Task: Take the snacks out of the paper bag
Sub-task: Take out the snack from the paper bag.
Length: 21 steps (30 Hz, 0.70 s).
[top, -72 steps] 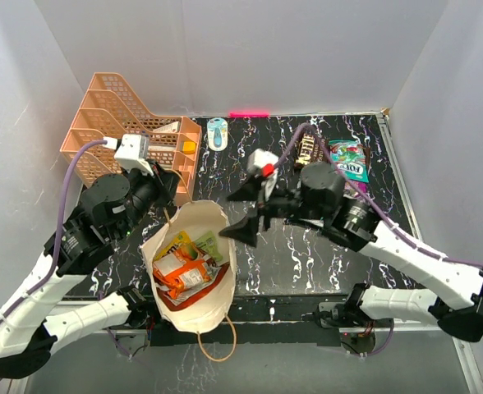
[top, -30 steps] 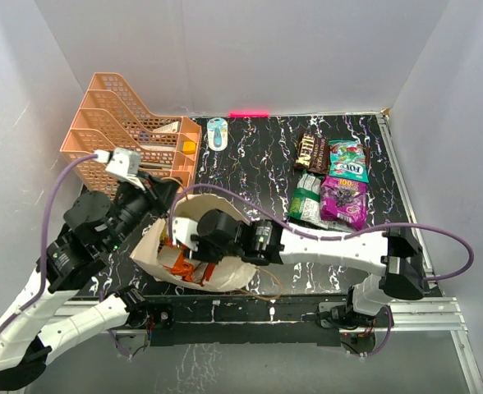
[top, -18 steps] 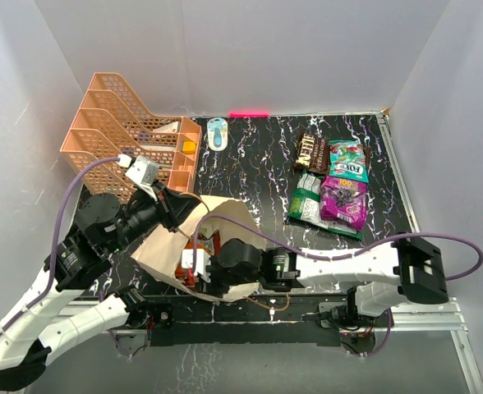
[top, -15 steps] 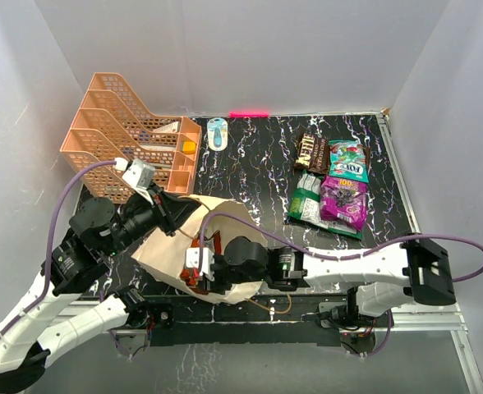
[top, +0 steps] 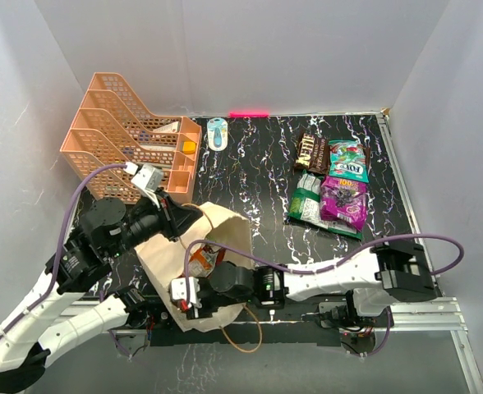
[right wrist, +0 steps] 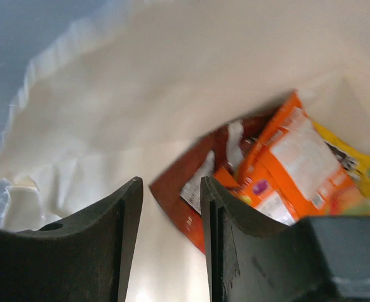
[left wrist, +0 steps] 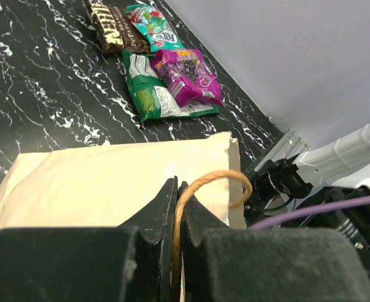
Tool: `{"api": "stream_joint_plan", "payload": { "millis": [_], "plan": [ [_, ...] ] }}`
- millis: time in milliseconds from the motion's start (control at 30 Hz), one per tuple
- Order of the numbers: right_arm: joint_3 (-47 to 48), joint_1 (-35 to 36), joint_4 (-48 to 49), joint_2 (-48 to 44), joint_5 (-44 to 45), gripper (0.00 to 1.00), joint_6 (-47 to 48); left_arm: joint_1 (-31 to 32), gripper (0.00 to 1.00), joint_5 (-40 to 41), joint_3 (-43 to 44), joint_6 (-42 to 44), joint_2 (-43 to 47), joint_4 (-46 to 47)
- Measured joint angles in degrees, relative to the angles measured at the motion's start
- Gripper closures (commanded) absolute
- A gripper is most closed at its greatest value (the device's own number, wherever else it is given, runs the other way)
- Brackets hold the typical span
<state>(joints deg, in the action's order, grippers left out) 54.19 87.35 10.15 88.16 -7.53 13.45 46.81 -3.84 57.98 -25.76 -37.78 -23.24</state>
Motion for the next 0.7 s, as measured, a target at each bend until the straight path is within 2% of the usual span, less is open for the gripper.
{"api": "stream_joint_plan", "payload": {
  "millis": [233, 367, 600, 700],
  "plan": [
    [-5.3, -1.1, -3.3, -10.6, 9.1, 0.46, 5.5, 0.0, 1.00, 0.6, -0.4, -2.4, 2.4, -1.1],
    [-6.7, -1.3, -3.9, -12.9, 11.9, 0.45, 8.0, 0.0, 1.00, 0.3, -1.2, -3.5, 2.5, -0.6],
    [-7.2, -1.3, -3.1, -5.6, 16.0, 0.43, 12.4, 0.0, 1.00, 0.2, -1.3, -3.2, 2.4, -1.0],
    [-7.2, -1.3, -2.0, -0.6, 17.8, 0.38, 15.8, 0.0, 1.00, 0.2, -1.2, -2.8, 2.4, -1.6]
  ]
}}
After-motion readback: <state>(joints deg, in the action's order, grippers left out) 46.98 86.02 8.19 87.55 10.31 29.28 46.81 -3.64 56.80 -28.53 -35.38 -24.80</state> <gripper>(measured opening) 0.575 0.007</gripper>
